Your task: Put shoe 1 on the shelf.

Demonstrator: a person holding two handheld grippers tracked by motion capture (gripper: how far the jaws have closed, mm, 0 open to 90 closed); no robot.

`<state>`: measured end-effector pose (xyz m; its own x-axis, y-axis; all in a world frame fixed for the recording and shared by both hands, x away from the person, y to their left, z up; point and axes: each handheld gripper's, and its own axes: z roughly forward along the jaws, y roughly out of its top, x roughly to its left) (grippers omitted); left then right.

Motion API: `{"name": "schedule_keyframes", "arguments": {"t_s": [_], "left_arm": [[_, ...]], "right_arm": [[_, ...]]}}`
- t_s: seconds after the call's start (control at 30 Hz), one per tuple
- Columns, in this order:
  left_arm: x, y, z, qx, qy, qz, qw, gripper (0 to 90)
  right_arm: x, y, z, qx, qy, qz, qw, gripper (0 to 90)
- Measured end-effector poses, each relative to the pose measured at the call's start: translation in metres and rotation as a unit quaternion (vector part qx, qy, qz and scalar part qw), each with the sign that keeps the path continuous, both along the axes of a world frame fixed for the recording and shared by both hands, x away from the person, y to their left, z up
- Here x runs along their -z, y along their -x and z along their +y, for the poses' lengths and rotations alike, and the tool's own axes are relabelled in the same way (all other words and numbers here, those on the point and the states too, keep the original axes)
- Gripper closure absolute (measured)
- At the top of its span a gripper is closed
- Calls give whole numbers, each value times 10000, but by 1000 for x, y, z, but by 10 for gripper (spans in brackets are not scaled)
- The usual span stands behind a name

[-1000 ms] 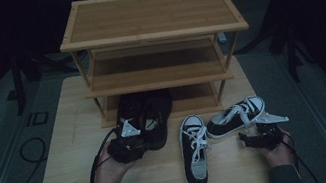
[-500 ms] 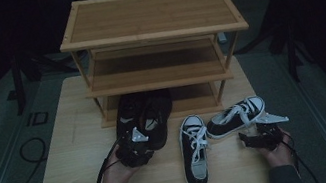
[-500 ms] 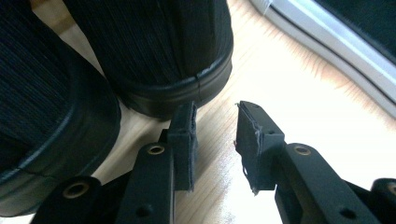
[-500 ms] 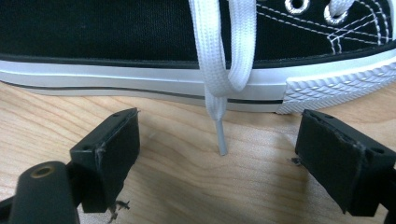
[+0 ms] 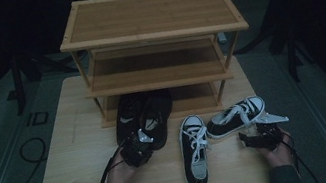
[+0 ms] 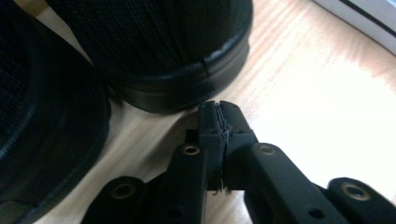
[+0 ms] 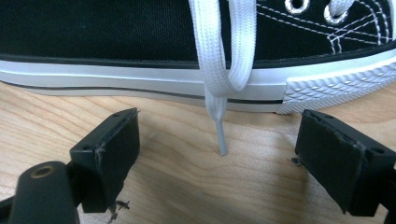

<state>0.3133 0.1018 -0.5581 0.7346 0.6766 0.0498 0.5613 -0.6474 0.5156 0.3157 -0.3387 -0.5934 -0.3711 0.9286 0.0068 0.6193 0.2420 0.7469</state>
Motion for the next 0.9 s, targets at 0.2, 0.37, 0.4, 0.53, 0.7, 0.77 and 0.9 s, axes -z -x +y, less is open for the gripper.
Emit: {"name": "schedule_keyframes", "arguments": {"t_s": [0.2, 0.37, 0.4, 0.53, 0.7, 0.77, 0.9], "left_arm": [[-6, -4, -3, -177, 59, -98, 9998, 900], [-15, -11, -3, -379, 19, -262, 9989, 900], [-16, -12, -5, -399, 6, -287, 9988, 900], [-14, -10, -11, -327, -23, -295, 9990, 891], [-3, -5, -27, 0, -226, -149, 9996, 874], [0, -8, -31, -51, -185, -156, 9997, 873], [-2, -15, -31, -260, -161, -132, 9994, 891]], "right_arm": [[0, 0, 0, 0, 1, 0, 10000, 137], [0, 0, 0, 0, 0, 0, 10000, 137], [0, 0, 0, 0, 0, 0, 10000, 137], [0, 0, 0, 0, 0, 0, 10000, 137], [0, 0, 0, 0, 0, 0, 10000, 136], [0, 0, 0, 1, -1, 1, 10000, 137], [0, 0, 0, -1, 1, -1, 10000, 136]]}}
